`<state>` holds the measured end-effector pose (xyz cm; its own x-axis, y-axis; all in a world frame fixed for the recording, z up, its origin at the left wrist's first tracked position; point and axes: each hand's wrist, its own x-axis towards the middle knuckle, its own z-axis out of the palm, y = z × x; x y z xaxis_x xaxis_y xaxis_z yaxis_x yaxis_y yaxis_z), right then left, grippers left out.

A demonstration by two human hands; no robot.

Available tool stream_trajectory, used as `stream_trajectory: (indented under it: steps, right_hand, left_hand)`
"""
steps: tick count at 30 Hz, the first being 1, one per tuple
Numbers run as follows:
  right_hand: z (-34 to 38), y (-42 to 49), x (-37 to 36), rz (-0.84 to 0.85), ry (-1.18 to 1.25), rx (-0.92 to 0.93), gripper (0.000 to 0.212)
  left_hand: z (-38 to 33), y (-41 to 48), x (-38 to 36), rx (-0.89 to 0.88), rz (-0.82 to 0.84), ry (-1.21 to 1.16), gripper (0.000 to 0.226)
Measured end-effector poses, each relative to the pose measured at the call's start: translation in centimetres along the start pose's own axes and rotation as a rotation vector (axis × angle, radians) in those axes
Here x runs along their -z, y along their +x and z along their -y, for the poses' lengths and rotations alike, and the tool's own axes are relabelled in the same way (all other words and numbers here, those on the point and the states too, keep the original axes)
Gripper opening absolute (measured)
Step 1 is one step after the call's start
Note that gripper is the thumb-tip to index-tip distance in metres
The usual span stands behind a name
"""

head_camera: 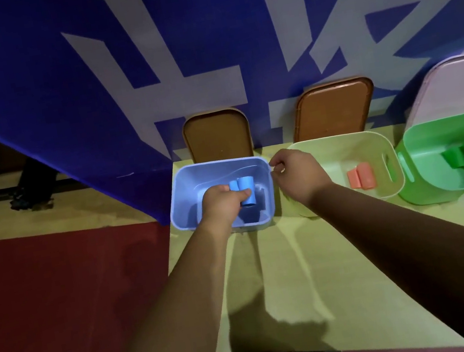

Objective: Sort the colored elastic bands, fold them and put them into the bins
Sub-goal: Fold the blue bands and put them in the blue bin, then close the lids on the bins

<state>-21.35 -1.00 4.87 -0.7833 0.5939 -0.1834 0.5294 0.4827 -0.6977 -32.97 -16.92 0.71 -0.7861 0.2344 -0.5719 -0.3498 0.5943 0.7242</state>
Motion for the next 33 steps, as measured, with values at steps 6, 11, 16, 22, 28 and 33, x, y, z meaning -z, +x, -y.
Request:
stream_trajectory:
  steps: [6,11,16,22,28,33]
  right_hand:
    - [0.3,2.4,-2.7,0.03,-0.168,-0.026,0.036]
    - [0.3,1.9,-4.0,-0.054,-0.201,-0.025,0.036]
    - [0.0,1.7,-4.5,-0.055,-0.218,0.015,0.035]
    - [0.4,1.5,-4.6,-0.063,-0.204,0.001,0.039]
    - [1.7,3.0,-3.3,-0.1,-0.174,-0.066,0.02]
    - [3.8,7.3,-2.4,-0.098,-0.13,-0.12,0.013]
  left_hand:
    - [0.2,4.4,-1.7,0.046,0.059,0.246,0.035]
    - [0.4,6.2,-3.0,0.099,0.142,0.367,0.035]
    - [1.0,6.9,-3.9,0.105,0.115,0.273,0.023]
    - [0.8,6.6,-4.0,0.171,0.091,0.186,0.025]
    - [-0.4,5.8,-2.7,0.038,0.182,0.468,0.018]
    - [-3.2,5.5,0.8,-0.065,0.236,0.381,0.02]
